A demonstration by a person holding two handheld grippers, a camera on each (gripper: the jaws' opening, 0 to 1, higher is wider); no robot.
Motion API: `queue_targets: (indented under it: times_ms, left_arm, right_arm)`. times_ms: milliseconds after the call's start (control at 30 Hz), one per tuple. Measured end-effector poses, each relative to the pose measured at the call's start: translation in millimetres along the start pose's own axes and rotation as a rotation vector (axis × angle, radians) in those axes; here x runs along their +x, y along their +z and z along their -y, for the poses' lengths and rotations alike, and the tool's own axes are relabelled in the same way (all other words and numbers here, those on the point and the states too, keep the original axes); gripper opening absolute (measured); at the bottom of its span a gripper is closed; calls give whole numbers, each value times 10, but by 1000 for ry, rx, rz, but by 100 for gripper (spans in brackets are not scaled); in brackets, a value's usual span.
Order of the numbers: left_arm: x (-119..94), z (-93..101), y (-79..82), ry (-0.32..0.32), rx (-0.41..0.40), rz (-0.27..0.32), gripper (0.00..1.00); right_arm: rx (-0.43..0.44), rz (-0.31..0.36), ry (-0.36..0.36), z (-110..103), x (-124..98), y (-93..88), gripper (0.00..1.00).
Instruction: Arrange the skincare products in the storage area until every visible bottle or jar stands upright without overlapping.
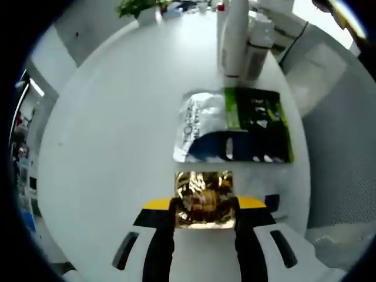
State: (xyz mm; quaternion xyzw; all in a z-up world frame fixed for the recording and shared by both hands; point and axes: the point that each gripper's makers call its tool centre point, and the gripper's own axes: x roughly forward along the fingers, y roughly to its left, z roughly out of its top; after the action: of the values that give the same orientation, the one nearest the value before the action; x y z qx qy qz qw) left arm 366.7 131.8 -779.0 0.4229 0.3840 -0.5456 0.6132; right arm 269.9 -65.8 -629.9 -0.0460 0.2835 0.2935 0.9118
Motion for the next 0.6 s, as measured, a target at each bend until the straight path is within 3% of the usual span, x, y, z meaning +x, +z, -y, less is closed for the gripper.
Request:
queue_targets:
  times_ms: [200,533,600]
  left_arm:
    - [34,12,26,-28,-36,19,36]
    - [60,-5,39,-40,-9,27,37]
    - [68,-12,26,-61,-45,30,37]
  right_arm:
    - [5,-1,-6,25,-2,-10,94]
    - [3,-5,-8,42,16,-16,94]
    - [3,-9,-7,42,20,-25,94]
